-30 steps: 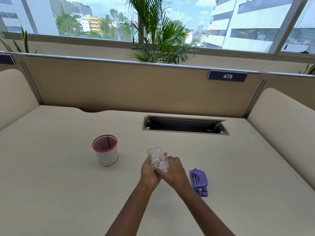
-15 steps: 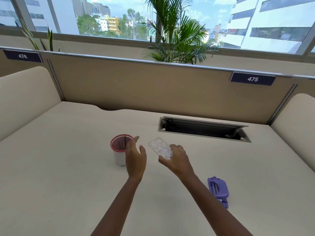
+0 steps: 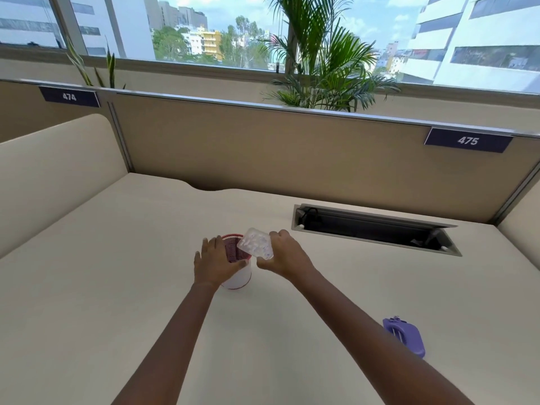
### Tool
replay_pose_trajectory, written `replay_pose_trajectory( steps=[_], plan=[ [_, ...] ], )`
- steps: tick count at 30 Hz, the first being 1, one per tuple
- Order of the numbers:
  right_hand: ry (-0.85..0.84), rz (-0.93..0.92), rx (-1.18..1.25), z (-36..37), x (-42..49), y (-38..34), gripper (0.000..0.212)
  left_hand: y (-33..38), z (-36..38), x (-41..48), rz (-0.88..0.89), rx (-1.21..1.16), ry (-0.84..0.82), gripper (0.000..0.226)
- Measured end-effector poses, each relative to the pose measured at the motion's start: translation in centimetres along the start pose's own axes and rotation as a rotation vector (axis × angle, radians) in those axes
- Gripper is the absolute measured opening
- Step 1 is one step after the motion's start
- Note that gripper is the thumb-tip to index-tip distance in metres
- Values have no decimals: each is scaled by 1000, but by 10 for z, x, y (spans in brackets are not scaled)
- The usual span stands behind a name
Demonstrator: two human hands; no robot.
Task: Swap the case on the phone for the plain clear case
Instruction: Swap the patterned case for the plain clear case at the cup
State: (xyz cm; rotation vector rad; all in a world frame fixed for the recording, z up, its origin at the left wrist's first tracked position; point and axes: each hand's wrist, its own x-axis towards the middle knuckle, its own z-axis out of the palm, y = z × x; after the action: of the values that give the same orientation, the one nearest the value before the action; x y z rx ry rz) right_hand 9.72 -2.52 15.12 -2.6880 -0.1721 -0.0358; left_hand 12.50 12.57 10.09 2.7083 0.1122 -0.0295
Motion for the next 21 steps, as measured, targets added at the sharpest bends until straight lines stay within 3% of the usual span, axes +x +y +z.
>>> replay_pose_trajectory(
  steps=[10,21],
  plan=[
    [-242,-25,-157,1,31,-21,53,-5,-3,4,-14,-63,11,89],
    [-397,-76,-346,5,60,-49,57,-4,-5,2,-23,-109,49,79]
  ],
)
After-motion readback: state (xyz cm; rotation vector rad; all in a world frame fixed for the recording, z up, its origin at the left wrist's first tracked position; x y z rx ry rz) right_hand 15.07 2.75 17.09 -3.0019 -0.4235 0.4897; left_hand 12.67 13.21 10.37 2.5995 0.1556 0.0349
